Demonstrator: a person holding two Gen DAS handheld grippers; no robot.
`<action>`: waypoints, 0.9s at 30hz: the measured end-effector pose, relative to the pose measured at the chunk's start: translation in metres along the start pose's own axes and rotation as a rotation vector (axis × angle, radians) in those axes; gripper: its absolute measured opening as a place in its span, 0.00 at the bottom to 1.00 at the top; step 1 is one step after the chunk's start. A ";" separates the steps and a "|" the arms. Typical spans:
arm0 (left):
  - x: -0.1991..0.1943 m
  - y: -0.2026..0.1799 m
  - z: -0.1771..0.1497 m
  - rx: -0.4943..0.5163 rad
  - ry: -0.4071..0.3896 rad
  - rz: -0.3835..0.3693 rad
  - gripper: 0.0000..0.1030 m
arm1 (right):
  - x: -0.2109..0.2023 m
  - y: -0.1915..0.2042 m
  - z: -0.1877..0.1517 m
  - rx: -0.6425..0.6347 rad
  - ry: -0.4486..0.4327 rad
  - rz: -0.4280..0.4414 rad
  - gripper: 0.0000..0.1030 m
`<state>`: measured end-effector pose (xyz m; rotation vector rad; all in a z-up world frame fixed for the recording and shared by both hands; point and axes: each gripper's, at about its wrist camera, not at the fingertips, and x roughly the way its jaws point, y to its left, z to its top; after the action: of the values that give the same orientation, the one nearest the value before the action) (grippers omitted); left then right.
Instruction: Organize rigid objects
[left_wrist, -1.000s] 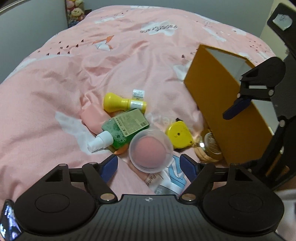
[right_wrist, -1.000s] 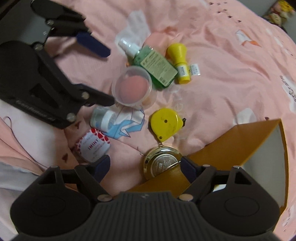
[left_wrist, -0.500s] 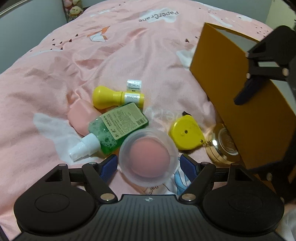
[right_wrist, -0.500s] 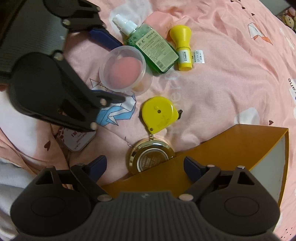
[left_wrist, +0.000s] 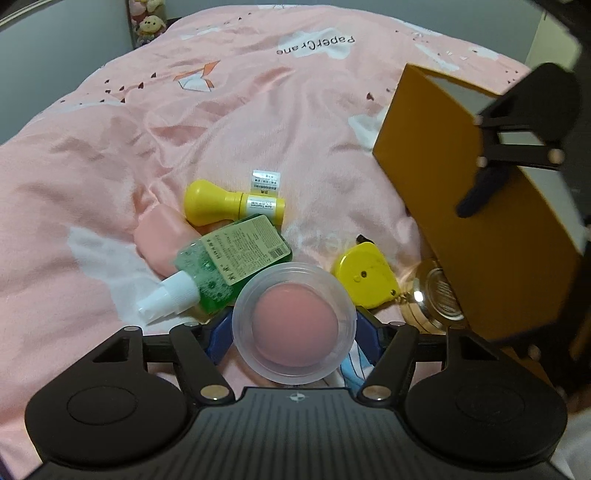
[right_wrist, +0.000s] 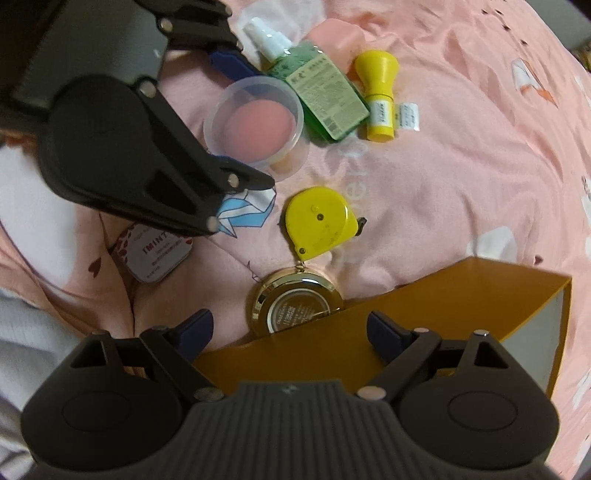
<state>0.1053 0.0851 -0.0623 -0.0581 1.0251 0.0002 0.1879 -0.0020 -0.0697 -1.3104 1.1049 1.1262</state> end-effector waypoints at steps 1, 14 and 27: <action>-0.004 0.001 -0.001 -0.003 0.005 -0.004 0.75 | 0.000 0.000 0.001 -0.019 0.002 -0.002 0.86; -0.020 0.014 -0.015 -0.016 -0.015 -0.039 0.75 | 0.048 0.012 0.033 -0.311 0.225 0.036 0.92; -0.015 0.017 -0.019 -0.014 -0.006 -0.051 0.75 | 0.083 0.016 0.046 -0.363 0.356 0.001 0.91</action>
<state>0.0806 0.1014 -0.0604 -0.0967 1.0176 -0.0386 0.1814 0.0419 -0.1556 -1.8486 1.1901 1.1576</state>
